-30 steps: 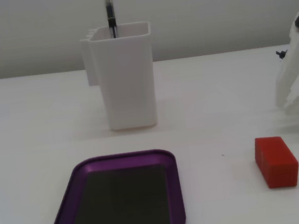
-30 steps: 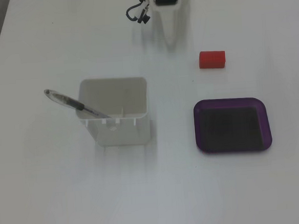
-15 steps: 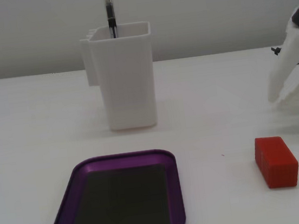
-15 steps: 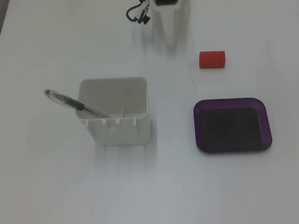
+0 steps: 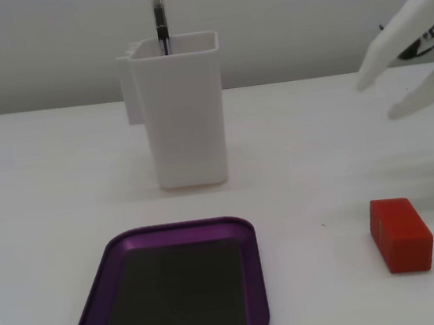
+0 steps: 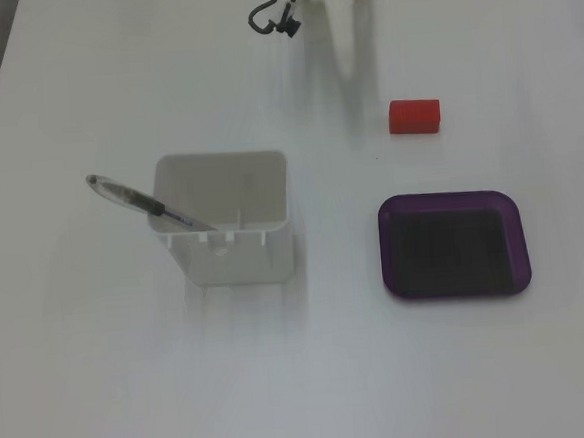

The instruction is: Pick up the red cube and place it in the box.

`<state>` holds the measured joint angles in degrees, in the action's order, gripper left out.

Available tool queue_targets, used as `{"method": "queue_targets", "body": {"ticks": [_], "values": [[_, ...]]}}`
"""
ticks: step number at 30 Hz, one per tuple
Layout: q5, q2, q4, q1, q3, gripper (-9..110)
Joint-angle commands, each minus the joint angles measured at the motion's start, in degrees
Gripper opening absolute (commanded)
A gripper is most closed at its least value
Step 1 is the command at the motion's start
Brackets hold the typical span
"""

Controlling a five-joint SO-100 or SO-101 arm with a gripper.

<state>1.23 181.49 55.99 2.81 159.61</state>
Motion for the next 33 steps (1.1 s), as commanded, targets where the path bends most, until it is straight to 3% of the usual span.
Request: {"method": "queue_targets", "body": {"ticks": [1,8,14,23,33], "values": [[-4.9,-18.8,-0.1,1.8,-15.4,15],[-18.8,-57.7,9.1,12.6,-43.1,20],[-29.6,-79.5,12.6,15.8,-54.2,27],[-29.5,-85.9,11.5,15.2,-55.6,29],[-29.4,-85.9,1.7,15.7,-48.4,29]]}}
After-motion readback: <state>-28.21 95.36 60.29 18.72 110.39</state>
